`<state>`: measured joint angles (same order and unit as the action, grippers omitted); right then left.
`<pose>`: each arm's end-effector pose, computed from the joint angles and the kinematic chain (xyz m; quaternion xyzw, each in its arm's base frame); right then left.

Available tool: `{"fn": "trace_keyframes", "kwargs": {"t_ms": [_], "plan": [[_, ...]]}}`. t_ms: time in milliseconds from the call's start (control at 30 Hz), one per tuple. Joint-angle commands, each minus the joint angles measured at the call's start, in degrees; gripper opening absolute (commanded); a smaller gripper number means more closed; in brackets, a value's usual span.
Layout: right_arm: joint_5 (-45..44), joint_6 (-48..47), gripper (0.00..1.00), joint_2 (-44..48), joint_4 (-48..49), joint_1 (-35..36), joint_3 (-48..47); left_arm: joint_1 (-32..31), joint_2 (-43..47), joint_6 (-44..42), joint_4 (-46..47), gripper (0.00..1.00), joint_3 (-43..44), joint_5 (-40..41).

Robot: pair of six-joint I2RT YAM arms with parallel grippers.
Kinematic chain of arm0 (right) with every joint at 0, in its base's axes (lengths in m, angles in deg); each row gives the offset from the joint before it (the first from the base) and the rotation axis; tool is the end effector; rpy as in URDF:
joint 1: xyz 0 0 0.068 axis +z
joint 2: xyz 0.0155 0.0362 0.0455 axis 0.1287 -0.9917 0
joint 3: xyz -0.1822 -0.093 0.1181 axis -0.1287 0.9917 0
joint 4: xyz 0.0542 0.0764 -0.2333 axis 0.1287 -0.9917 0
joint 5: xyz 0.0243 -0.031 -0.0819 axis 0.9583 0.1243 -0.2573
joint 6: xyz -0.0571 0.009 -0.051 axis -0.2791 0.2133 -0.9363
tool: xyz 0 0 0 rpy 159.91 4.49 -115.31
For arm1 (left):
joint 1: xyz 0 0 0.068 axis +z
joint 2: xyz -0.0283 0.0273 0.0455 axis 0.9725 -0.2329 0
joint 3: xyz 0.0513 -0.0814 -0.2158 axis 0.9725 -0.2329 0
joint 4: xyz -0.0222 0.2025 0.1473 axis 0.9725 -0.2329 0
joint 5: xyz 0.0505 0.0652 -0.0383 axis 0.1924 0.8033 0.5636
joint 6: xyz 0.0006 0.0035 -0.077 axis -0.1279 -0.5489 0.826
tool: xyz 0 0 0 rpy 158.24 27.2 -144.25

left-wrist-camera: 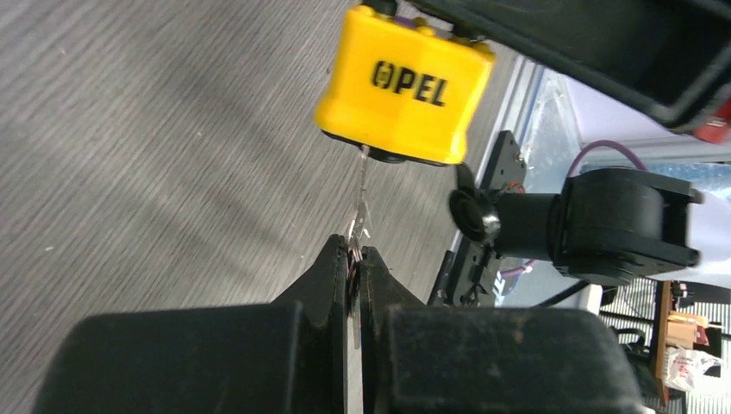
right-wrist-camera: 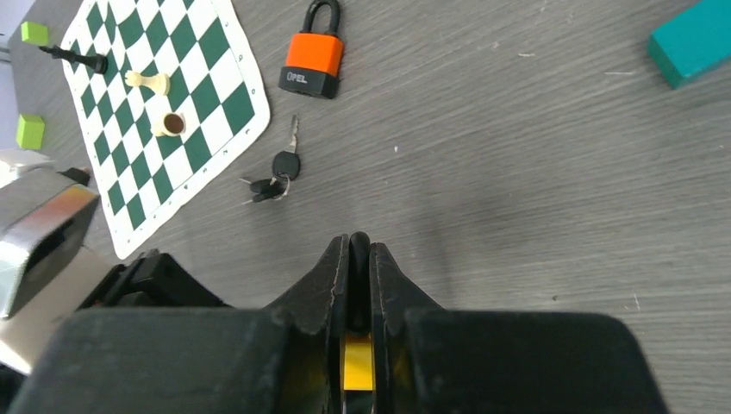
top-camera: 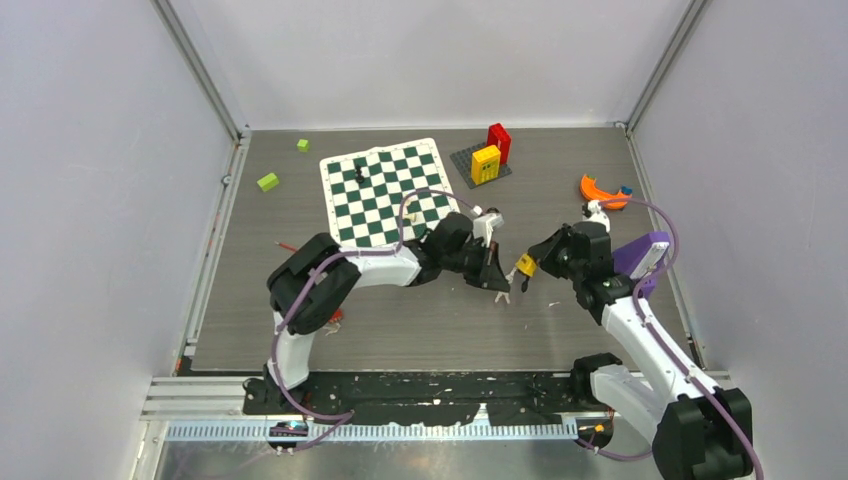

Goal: Lock with the key
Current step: Place the lock at the center of the board, then place the key at the center of the board.

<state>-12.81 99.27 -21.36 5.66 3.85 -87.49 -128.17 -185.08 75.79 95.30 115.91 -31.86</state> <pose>0.2346 0.0485 0.1812 0.2070 0.8546 0.2138 0.4257 0.2366 -0.3546 0.1316 0.2189 0.8136 -0.5119 0.1672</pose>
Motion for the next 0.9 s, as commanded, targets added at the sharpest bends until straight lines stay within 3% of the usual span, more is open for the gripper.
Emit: {"fn": "trace_keyframes", "kwargs": {"t_ms": [0,167,367,500,633,700,867], "plan": [[-0.29,-1.35,0.05,3.30,-1.17,-0.48,0.21,-2.43,-2.18,-2.23,-0.42,0.00,2.46,4.78],[-5.54,1.48,0.07,2.69,0.87,-1.37,4.49,-2.89,-2.69,-0.11,0.67,0.00,-0.91,10.06],[-0.35,4.94,0.07,-0.47,13.43,-1.90,11.83,-3.12,-5.58,5.66,5.58,0.00,-0.49,9.70],[-0.44,6.17,0.07,-0.50,15.27,-2.44,13.95,-3.12,-7.95,10.28,4.33,0.02,0.51,13.25],[-0.51,7.60,0.10,0.97,18.53,-2.99,17.29,-3.27,-11.24,14.85,4.89,0.12,2.98,12.63],[-0.47,7.75,0.13,0.63,18.43,-3.32,17.79,-3.53,-11.72,15.99,5.06,0.23,3.11,12.42],[-2.23,8.11,0.36,0.39,17.25,-3.90,18.95,-3.64,-9.25,15.89,3.35,0.45,-0.19,15.25]]}}
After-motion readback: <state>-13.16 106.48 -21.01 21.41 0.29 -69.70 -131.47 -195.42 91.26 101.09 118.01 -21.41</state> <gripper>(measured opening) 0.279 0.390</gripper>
